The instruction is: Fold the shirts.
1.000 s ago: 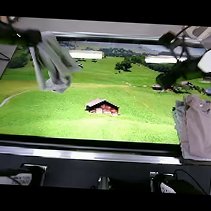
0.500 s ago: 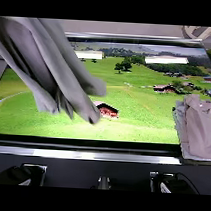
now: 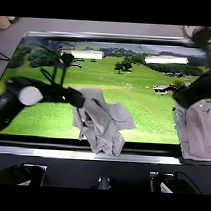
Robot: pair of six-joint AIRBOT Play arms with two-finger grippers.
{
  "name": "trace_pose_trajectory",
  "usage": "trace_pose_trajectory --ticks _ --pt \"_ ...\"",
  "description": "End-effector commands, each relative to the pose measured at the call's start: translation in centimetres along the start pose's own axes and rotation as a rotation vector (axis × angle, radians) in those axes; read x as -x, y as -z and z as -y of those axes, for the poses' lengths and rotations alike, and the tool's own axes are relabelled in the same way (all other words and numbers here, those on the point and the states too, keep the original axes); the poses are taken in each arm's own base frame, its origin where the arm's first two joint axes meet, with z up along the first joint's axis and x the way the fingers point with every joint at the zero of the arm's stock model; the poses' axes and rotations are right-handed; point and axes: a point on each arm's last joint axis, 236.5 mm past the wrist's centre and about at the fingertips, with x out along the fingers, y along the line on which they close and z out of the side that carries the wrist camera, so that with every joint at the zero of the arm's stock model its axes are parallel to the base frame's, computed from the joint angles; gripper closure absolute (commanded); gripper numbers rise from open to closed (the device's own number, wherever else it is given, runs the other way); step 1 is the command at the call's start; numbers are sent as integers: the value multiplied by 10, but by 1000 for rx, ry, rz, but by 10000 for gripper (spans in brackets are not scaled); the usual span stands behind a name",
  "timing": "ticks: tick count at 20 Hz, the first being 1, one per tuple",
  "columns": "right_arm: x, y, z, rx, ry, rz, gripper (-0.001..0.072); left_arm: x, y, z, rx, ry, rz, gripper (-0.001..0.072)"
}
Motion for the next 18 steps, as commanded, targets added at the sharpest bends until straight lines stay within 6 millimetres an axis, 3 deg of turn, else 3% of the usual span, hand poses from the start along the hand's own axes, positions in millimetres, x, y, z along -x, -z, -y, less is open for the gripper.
trace_pose_trajectory --ticks 1,3,4,6,7,10,11,13,15,18 --pt "-95 28 -49 -42 -246 -140 65 -69 88 -20 100 -44 -233 677" --pt "-130 40 -82 -63 -395 -184 26 -68 90 -21 97 -47 -252 675" --pt "-141 44 -91 -69 -435 -200 25 -64 84 -21 96 -49 -241 610" --pt "-158 51 -93 -75 -458 -240 26 -48 67 -28 87 -56 -232 28" --pt "-163 53 -93 -78 -462 -253 26 -35 59 -36 67 -65 -242 -6" --pt "-171 54 -93 -80 -467 -265 27 16 39 -71 27 -97 -257 -4" --pt "-173 56 -91 -76 -459 -269 27 32 39 -87 50 -117 -245 0" --pt "-177 62 -85 -52 -432 -290 27 52 56 -115 151 -146 -247 8" --pt "-183 69 -81 -38 -419 -319 27 47 93 -114 258 -86 -301 8" --pt "-199 74 -81 -4 -436 -342 4 3 149 -66 389 109 -385 6"
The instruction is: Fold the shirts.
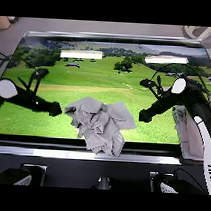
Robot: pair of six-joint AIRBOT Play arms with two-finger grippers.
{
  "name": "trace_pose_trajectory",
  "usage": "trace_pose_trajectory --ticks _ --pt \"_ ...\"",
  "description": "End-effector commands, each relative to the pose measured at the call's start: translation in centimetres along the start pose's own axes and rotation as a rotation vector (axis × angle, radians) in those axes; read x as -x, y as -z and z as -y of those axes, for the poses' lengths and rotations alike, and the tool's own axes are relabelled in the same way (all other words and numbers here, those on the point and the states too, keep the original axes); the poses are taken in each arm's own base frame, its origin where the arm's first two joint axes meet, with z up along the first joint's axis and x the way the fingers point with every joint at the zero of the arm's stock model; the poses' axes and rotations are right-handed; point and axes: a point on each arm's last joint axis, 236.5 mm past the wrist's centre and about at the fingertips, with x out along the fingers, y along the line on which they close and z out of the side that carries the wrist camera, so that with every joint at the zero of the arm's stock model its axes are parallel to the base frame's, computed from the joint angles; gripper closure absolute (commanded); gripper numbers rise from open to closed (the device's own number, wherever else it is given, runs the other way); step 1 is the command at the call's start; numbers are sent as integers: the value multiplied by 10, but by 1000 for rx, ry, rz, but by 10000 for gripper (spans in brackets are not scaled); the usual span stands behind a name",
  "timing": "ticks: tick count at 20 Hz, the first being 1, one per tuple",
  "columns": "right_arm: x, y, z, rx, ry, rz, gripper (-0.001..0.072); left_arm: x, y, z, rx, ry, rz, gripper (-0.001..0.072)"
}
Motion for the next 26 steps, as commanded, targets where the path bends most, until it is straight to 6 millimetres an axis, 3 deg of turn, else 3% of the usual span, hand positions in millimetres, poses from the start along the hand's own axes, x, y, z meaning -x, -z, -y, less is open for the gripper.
trace_pose_trajectory --ticks 1,4,7,10,12,13,15,17,20,24,25,26 --pt "-20 2 11 17 -5 -42 4 -54 46 42 136 237 -79 7" --pt "-45 5 11 -11 -66 -98 5 -102 56 84 217 352 -57 7" --pt "-61 8 11 -28 -103 -130 6 -121 52 115 234 398 -44 7" --pt "-67 9 12 -30 -109 -139 5 -141 54 117 229 371 -54 7" --pt "-68 6 14 -31 -104 -128 4 -149 42 111 237 351 -9 9" --pt "-70 2 13 -36 -110 -114 4 -151 37 108 234 343 16 92" --pt "-77 -9 6 -58 -155 -75 3 -152 31 106 236 336 41 329" --pt "-87 -20 -4 -68 -222 -42 1 -152 36 108 216 342 18 680" --pt "-104 -27 -14 -115 -305 -34 1 -146 49 115 116 363 -22 678" --pt "-115 -38 -31 -154 -392 -17 10 -127 40 121 87 385 38 678" --pt "-115 -44 -34 -152 -394 0 62 -120 35 124 75 392 64 678" --pt "-116 -48 -36 -146 -390 13 235 -112 29 125 55 393 90 678"
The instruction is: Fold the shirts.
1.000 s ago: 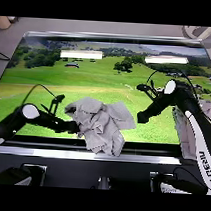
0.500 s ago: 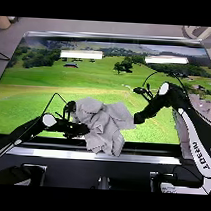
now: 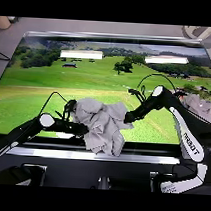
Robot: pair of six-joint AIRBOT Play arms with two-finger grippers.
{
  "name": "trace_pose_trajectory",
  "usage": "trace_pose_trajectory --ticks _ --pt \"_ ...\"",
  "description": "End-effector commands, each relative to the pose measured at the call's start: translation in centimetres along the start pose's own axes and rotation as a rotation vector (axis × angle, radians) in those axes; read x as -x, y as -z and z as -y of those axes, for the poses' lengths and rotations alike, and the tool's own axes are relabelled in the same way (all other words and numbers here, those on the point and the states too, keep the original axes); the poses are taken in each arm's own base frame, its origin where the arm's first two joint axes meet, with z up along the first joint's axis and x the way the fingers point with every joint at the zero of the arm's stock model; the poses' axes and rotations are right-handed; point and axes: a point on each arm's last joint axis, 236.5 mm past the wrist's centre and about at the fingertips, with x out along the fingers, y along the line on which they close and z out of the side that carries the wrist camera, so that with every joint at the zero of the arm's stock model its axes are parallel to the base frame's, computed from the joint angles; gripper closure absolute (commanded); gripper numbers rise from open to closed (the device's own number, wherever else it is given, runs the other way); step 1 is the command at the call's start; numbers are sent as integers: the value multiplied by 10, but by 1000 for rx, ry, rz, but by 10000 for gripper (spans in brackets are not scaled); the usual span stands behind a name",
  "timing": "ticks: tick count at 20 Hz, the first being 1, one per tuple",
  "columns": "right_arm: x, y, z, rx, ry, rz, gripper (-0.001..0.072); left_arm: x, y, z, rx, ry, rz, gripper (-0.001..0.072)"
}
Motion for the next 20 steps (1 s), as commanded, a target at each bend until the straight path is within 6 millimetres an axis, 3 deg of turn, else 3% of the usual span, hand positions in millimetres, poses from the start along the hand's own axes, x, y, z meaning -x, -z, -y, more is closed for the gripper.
trace_pose_trajectory --ticks 1,2,4,6,8,9,10,11,12,13,14,15,16,18,20 --pt "-8 -18 -8 0 -29 60 556 20 -16 17 -86 15 70 678" --pt "-4 -21 -9 26 -26 67 692 31 -25 23 -135 8 102 678" --pt "26 -34 -19 150 15 99 692 70 -54 40 -298 -42 202 679" --pt "100 -69 -31 290 204 238 692 146 -96 61 -434 -132 368 680" --pt "229 -107 -62 456 519 482 691 273 -143 88 -484 -244 666 680" --pt "313 -113 -93 538 709 647 691 357 -156 112 -506 -280 873 679" --pt "394 -105 -133 585 873 831 691 436 -155 141 -531 -291 1071 680" --pt "473 -80 -183 607 1018 1041 691 517 -139 173 -562 -299 1284 679" --pt "531 -46 -227 616 1117 1219 691 578 -115 199 -591 -310 1453 680" --pt "574 -4 -267 614 1178 1381 691 627 -87 219 -615 -336 1595 679" --pt "596 30 -296 620 1212 1485 691 656 -65 231 -628 -360 1683 680" --pt "605 59 -313 628 1242 1531 691 675 -48 238 -628 -382 1743 680" --pt "606 80 -319 621 1263 1530 691 683 -38 239 -625 -413 1773 679" --pt "599 102 -307 554 1290 1464 691 688 -38 227 -594 -501 1777 679" --pt "588 112 -283 471 1313 1363 691 694 -45 207 -519 -569 1777 679"
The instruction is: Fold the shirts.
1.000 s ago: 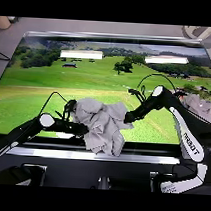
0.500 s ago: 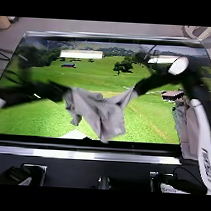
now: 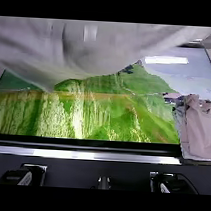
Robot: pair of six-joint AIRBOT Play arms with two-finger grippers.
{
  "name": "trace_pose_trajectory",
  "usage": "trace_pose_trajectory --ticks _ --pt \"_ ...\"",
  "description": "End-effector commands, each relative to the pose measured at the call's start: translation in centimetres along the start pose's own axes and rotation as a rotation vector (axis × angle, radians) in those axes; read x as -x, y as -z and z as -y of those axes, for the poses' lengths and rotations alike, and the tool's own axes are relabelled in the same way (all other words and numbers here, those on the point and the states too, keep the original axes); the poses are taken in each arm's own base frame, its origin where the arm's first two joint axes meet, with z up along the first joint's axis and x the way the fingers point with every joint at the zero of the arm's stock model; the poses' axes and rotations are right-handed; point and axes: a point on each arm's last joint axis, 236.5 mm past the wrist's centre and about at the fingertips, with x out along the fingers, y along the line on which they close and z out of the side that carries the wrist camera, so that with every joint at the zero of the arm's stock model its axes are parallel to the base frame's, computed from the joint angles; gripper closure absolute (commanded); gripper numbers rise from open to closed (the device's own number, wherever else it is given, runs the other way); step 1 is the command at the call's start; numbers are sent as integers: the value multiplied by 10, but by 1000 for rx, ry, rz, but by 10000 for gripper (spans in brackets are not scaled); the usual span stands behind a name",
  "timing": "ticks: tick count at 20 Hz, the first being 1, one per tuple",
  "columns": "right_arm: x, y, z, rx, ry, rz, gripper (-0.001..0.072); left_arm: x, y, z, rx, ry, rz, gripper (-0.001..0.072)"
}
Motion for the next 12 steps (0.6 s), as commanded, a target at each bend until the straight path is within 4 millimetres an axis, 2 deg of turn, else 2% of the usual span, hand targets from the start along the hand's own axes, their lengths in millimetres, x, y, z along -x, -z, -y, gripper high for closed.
trace_pose_trajectory --ticks 1,3,6,9,11,12 --pt "37 26 22 12 78 -134 691 9 -18 -32 -41 -153 38 679" --pt "30 53 11 13 33 -249 690 -3 -10 -39 -34 -173 23 678" --pt "10 108 -22 5 -93 -472 690 -33 7 -47 -29 -175 1 678" --pt "-24 174 -80 -19 -306 -724 690 -85 36 -50 35 -132 -6 679" --pt "-65 208 -135 -80 -464 -786 691 -135 77 -45 134 -66 -46 678" --pt "-94 221 -162 -119 -525 -771 691 -163 108 -41 168 -39 -83 679"
